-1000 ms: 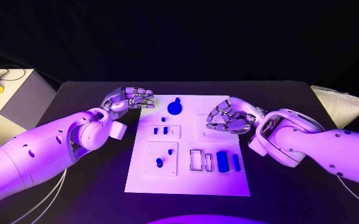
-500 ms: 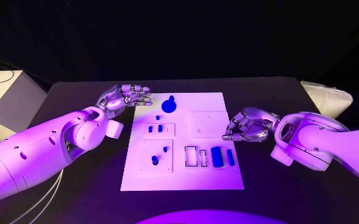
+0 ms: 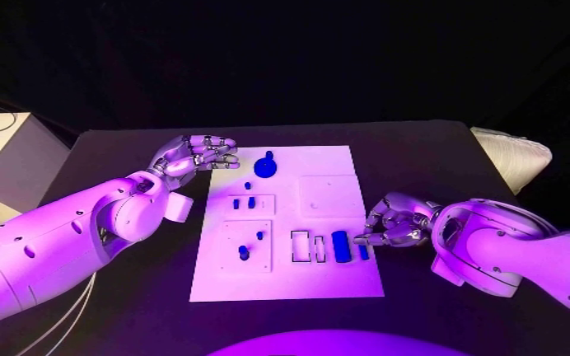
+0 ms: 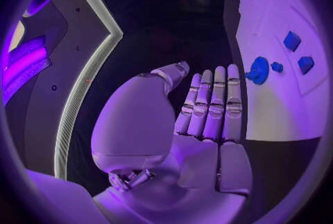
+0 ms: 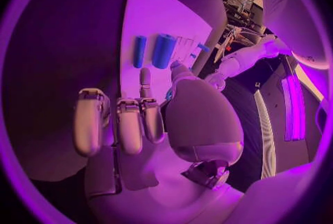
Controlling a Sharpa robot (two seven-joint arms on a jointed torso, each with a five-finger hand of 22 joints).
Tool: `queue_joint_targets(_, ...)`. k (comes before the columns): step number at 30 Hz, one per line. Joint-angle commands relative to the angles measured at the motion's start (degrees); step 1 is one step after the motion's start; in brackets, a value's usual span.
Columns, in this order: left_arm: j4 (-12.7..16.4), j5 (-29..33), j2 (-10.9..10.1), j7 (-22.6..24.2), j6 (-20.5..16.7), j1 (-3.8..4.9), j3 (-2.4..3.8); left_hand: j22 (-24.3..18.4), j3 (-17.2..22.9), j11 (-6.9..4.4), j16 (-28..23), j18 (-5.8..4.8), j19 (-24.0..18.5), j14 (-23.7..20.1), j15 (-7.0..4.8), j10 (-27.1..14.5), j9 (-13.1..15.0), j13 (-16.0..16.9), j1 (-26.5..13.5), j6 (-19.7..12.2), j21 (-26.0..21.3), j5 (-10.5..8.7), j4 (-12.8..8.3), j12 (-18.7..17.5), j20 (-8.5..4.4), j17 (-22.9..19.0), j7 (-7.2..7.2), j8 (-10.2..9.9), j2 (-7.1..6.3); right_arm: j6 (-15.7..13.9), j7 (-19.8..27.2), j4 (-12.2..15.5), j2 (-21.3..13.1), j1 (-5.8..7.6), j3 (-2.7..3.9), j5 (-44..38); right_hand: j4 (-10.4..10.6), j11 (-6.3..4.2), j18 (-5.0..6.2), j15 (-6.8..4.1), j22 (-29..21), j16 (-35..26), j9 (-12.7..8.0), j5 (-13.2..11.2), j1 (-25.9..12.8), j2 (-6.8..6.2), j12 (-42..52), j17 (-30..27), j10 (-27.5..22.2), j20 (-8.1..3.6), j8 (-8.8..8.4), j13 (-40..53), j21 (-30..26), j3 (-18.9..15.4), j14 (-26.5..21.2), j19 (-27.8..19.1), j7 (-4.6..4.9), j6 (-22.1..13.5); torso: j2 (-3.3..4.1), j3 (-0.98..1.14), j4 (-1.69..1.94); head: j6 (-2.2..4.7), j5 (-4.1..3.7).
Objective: Assemble the parts on the task board
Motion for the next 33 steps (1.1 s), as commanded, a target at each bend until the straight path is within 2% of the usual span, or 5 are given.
queue_joint_targets(1,0.27,0.14,-0.08,0.84,0.85,-0.07,0.03,-0.09,-0.35,0.16,-0.32,0.18,-0.01,-0.17,0.37,-0.07,-0.08,0.07,-0.59,0.15,-0.34,0.04,0.10,0.12,0.51,0.09,-0.12,-0.28,0.07,-2.68,-3.46,0.25,0.76,-0.84,-0.05,-4.40,0.02,-0.21,-0.84,-0.35,5.46,0.40,0.12,0.59,-0.69,0.12,-0.06,10.91,3.83,-0.25,0.29,11.96,0.18,-1.10,5.06,2.81,-0.33,0.04,0.11,0.03,-0.03,-0.01,0.19)
queue_joint_targets(5,0.33,0.13,-0.16,0.76,0.88,-0.10,0.03,-0.14,-0.38,0.16,-0.38,0.18,-0.04,-0.17,0.38,-0.05,-0.09,0.08,-0.68,0.18,-0.43,0.05,0.17,0.14,0.54,0.11,-0.10,-0.28,0.11,-3.24,-3.79,0.05,1.55,-1.54,-0.05,-5.14,0.07,-0.21,-0.86,-0.35,5.59,0.41,0.26,0.51,-1.39,0.62,-0.15,10.96,3.79,-0.24,0.37,11.92,0.28,-2.29,5.07,2.80,-0.34,-0.01,0.19,0.02,0.07,-0.07,0.07)
queue_joint_targets(17,0.32,0.08,-0.29,0.60,0.89,-0.11,0.03,-0.21,-0.34,0.15,-0.52,0.18,-0.11,-0.27,0.40,-0.04,-0.10,0.09,-0.66,0.22,-0.56,0.10,0.17,0.15,0.58,0.11,-0.09,-0.28,0.17,-3.99,-4.18,-0.52,4.02,-2.73,-0.05,-5.95,0.05,-0.21,-0.85,-0.35,5.58,0.43,0.29,0.57,-1.51,0.71,-0.34,11.02,3.65,-0.24,0.39,11.74,0.24,-2.56,5.08,2.78,-0.34,-0.03,0.09,0.05,0.06,-0.43,0.48)
queue_joint_targets(29,0.32,0.12,-0.38,0.57,1.08,-0.11,0.03,-0.26,-0.31,0.15,-0.60,0.19,-0.13,-0.31,0.41,-0.03,-0.11,0.09,-0.63,0.25,-0.64,0.12,0.16,0.16,0.61,0.12,-0.08,-0.28,0.23,-2.22,-5.33,-1.52,5.99,-3.32,-0.05,-6.33,0.08,-0.20,-0.92,-0.34,5.90,0.51,0.41,0.44,-1.96,0.87,-0.39,11.22,3.64,-0.22,0.47,11.74,0.57,-3.58,5.12,2.84,-0.35,-0.04,0.15,-0.01,0.09,-0.64,0.45)
queue_joint_targets(33,0.36,0.16,-0.41,0.57,1.17,-0.11,0.03,-0.26,-0.31,0.15,-0.60,0.19,-0.13,-0.31,0.41,-0.03,-0.11,0.09,-0.63,0.25,-0.64,0.12,0.16,0.16,0.61,0.12,-0.08,-0.28,0.23,-2.77,-5.85,-2.10,6.84,-3.59,-0.05,-6.55,0.08,-0.20,-0.92,-0.34,5.90,0.52,0.43,0.38,-2.03,0.95,-0.51,11.25,3.55,-0.22,0.49,11.62,0.56,-3.70,5.12,2.83,-0.36,-0.02,0.12,0.02,0.06,-0.70,0.43)
